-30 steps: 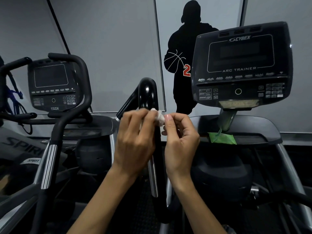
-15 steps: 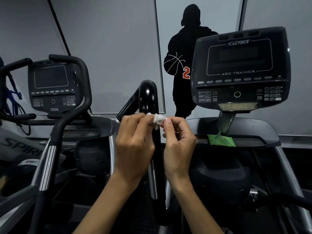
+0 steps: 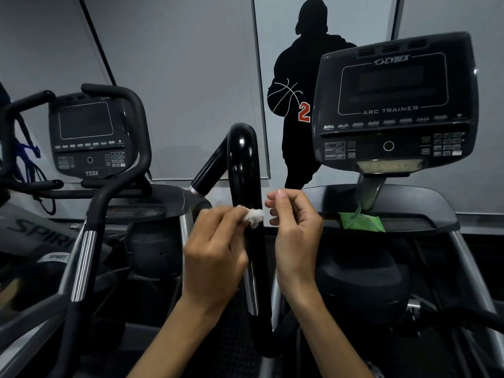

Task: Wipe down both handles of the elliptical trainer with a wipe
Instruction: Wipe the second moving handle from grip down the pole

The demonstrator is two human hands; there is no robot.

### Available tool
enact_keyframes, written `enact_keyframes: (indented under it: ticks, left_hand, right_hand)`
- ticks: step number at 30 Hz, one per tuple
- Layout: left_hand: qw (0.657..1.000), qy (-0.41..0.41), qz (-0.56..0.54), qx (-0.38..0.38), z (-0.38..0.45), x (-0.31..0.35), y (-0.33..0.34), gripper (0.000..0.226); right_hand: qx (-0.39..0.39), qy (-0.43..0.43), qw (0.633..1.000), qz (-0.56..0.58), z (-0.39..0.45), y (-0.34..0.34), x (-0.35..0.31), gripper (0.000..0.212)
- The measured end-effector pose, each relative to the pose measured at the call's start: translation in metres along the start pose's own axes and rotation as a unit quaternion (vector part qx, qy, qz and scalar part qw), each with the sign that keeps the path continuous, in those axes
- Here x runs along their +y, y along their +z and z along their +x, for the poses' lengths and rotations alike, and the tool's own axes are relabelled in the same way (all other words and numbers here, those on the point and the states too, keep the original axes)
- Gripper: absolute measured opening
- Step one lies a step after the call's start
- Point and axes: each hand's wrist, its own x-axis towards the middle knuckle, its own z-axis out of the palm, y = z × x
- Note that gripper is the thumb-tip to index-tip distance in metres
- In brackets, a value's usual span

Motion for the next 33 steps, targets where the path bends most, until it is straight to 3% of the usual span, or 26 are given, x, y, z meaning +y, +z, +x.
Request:
enact_keyframes:
  ticks: [4,10,17,21,26,33]
  left_hand:
    - [1.000,0.008,0.013,-0.002,0.048,-0.002,-0.002,0.004]
    - [0.992,0.021,0.034,-0.118,0.129,0.003,0.012,0.008]
    - [0.989,0.091,0.039,-0.106,0.034,0.017,0.005,0.007]
    - [0.994,0.091,0.044,-0.032,0.019,-0.001,0.002,0.006]
    - [0.998,-0.030,-0.031,0.048,0.052,-0.003,0.008,0.008]
    - [0.965,-0.206,-0.155,0.040,-0.008,0.008,0.002,0.025]
  right_hand:
    - [0.008,0.000,1.000,0.004,-0.003,0.005,0.003,0.023]
    - [0.026,0.008,1.000,-0.002,-0.003,0.006,0.004,0.023]
    - [0.036,0.001,0.999,0.013,0.000,0.000,0.003,0.021]
    - [0.034,-0.001,0.999,0.015,-0.002,-0.001,0.001,0.021]
    - [0.029,-0.003,1.000,0.002,-0.005,0.001,0.000,0.023]
    - [0.018,-0.005,1.000,0.013,-0.003,-0.003,-0.002,0.021]
